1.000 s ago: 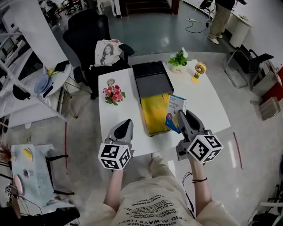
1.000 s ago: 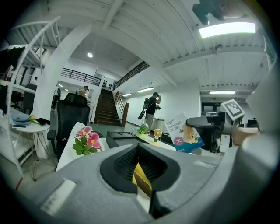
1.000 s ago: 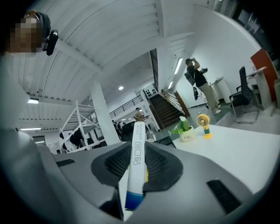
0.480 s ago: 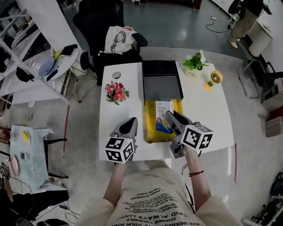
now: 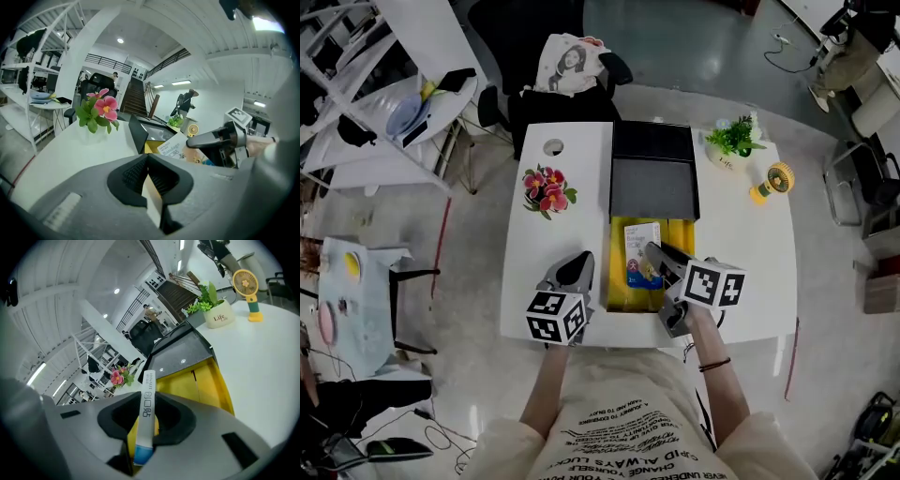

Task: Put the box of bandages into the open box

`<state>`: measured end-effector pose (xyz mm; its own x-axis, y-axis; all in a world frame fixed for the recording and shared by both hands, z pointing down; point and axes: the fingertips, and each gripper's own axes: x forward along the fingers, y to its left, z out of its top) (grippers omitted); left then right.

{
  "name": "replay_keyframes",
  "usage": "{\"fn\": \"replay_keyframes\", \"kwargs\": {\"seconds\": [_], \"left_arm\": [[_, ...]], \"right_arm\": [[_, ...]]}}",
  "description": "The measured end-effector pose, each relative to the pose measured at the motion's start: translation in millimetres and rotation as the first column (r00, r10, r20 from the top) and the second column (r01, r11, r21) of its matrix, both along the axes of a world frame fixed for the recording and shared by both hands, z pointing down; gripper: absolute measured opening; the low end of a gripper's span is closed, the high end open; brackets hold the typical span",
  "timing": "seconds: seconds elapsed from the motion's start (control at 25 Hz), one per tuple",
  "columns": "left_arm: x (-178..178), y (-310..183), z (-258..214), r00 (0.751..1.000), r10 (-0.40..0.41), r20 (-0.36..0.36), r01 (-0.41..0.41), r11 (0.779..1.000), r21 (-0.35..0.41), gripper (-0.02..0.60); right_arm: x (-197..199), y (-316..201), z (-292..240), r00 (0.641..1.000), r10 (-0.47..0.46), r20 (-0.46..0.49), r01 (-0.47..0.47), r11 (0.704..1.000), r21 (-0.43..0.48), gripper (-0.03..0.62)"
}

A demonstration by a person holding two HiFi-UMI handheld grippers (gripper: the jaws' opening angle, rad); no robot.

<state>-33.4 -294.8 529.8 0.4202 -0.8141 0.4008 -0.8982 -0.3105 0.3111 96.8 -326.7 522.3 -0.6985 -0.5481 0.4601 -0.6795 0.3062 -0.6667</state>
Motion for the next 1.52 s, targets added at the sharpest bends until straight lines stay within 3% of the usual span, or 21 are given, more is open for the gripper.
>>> {"fn": "replay_keyframes", "kwargs": {"seconds": [0.48, 0.96, 1.52], "left_arm": [[8.6, -7.2, 17.1, 0.999, 0.034, -0.006, -0.035, 0.998, -0.059, 0.021], [17.1, -11.4, 19.3, 0.995, 0.102, -0.003, -0.102, 0.991, -0.083, 0.021], [15.1, -5.1, 20.4, 0.993, 0.116, 0.008, -0.115, 0.99, -0.085, 0.021]], "right_arm": [[8.0, -9.1, 26.9, 0.999, 0.031, 0.014, -0.028, 0.987, -0.158, 0.092], [12.3, -6.2, 42.9, 0.99, 0.01, -0.139, -0.042, 0.974, -0.225, 0.095], [7.3, 1.6, 64.5, 0.946, -0.06, -0.318, -0.02, 0.97, -0.242, 0.187]]}}
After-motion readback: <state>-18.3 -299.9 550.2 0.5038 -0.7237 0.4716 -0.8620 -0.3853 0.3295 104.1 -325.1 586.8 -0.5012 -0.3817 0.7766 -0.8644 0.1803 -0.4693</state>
